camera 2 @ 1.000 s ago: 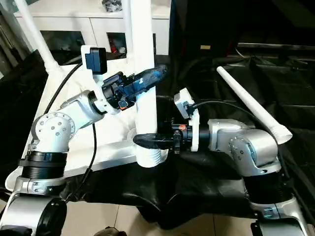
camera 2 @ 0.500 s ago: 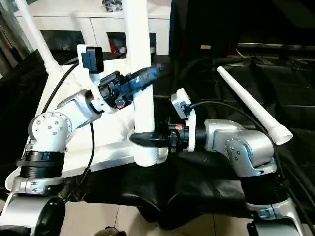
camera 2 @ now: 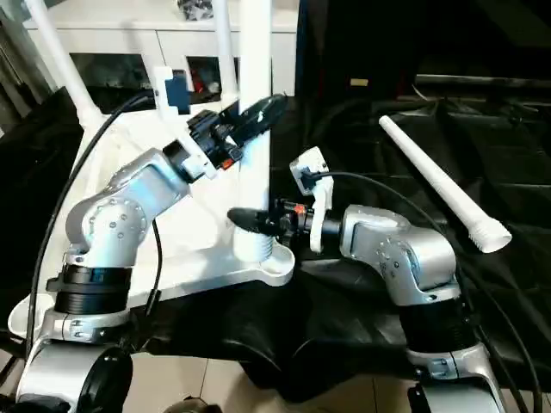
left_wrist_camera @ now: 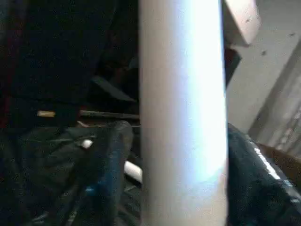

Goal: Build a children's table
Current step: Pick table leg

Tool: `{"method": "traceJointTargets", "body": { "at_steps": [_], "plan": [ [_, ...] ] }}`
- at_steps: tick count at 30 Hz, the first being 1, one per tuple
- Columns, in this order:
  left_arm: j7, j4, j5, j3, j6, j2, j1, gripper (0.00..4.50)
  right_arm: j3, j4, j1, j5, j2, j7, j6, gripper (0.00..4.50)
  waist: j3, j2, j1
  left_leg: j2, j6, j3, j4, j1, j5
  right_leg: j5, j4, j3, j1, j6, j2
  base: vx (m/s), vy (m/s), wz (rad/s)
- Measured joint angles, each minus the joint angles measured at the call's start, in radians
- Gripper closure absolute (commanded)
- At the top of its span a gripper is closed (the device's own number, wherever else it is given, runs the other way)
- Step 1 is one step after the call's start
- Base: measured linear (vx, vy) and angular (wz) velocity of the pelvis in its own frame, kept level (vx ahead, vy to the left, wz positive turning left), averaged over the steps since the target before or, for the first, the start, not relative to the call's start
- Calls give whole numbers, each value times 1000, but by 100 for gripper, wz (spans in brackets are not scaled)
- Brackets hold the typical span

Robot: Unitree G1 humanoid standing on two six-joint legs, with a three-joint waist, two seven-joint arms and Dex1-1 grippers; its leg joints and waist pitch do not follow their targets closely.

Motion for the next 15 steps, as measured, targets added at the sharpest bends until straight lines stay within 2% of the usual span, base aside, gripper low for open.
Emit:
{"method": "traceJointTargets", "body": {
  "at_steps": [1, 2, 4, 8, 10, 13, 15],
  "plan": [
    [7, 0, 19, -10, -13, 2, 0, 187, 0, 0, 0, -3, 1, -5, 0, 261, 0, 0, 0, 0, 0, 0, 0, 0, 0, 0, 0, 0, 0, 0, 0, 0, 0, 0],
    [19, 0, 49, -25, -35, 6, 0, 213, 0, 0, 0, -7, 3, -12, 0, 261, 0, 0, 0, 0, 0, 0, 0, 0, 0, 0, 0, 0, 0, 0, 0, 0, 0, 0],
    [25, 1, 83, -43, -63, 9, 0, 228, -1, 0, 0, -9, 6, -22, 0, 261, 0, 0, 0, 0, 0, 0, 0, 0, 0, 0, 0, 0, 0, 0, 0, 0, 0, 0],
    [36, 0, 85, -50, -67, 1, -1, 247, -1, 0, -1, -19, 5, -29, 0, 261, 0, 0, 0, 0, 0, 0, 0, 0, 0, 0, 0, 0, 0, 0, 0, 0, 0, 0],
    [45, 1, 85, -50, -67, -3, -1, 249, -1, 0, -2, -29, 2, -33, -1, 191, 0, 0, 0, 0, 0, 0, 0, 0, 0, 0, 0, 0, 0, 0, 0, 0, 0, 0],
    [56, 10, 85, -42, -65, -5, 0, 252, -9, 0, -25, -30, 8, -51, -1, 182, 0, 0, -2, 0, 0, 0, 0, 0, 0, 0, 0, 0, 0, 0, 0, 0, 0, 0],
    [57, 12, 84, -37, -63, -5, 1, 255, -23, 0, -44, -30, 4, -51, 0, 155, 0, 0, -2, 0, 0, 0, 0, 0, 0, 0, 0, 0, 0, 0, 0, 0, 0, 0]
  ]
}}
